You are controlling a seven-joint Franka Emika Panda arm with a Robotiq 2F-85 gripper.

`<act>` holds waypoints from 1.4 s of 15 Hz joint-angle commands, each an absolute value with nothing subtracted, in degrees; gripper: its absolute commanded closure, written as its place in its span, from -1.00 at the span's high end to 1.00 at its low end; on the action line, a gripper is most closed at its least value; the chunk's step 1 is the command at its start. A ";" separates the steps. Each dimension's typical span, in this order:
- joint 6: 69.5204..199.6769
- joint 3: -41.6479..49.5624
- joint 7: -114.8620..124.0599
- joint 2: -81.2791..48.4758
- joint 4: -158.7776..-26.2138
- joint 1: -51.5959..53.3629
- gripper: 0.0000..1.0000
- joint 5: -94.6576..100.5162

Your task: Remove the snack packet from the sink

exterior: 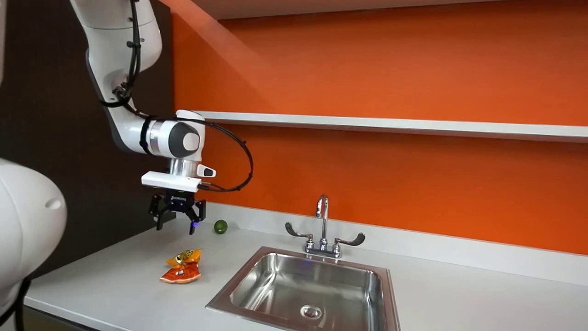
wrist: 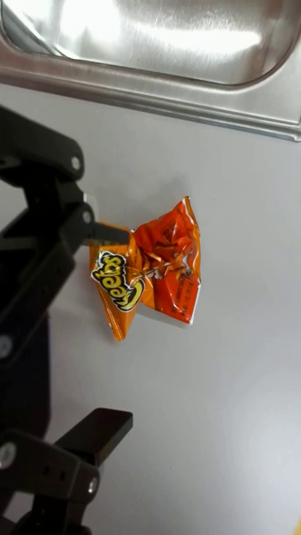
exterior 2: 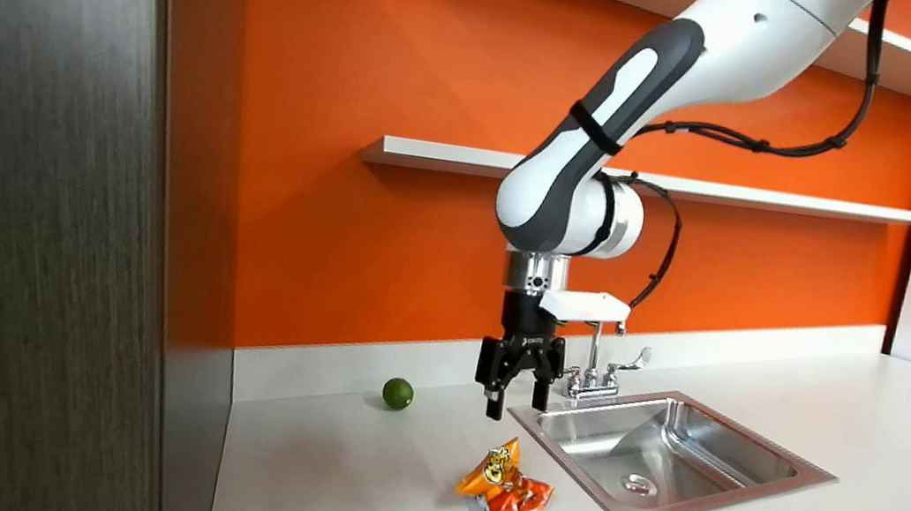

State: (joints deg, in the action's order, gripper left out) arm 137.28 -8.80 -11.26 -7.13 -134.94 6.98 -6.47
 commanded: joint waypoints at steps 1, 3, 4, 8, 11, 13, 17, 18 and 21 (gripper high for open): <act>136.48 -8.69 -7.98 2.03 -141.34 7.04 1.00 -7.46; 136.20 -8.19 -6.46 6.08 -143.95 7.00 1.00 -6.75; 136.28 -7.87 -6.10 8.20 -145.39 6.90 1.00 -6.59; 135.04 -6.04 -4.14 16.98 -151.03 6.15 1.00 -5.29; 133.49 -4.89 -2.11 23.52 -154.76 5.16 1.00 -3.58; 131.56 -4.18 -1.20 27.85 -157.04 4.44 1.00 -2.61; 125.94 -2.71 -0.51 36.37 -160.43 3.20 1.00 -2.17; 124.31 -2.47 -0.40 38.26 -160.97 2.87 1.00 -2.02; 126.78 -2.06 -2.07 33.28 -158.51 4.04 1.00 -3.20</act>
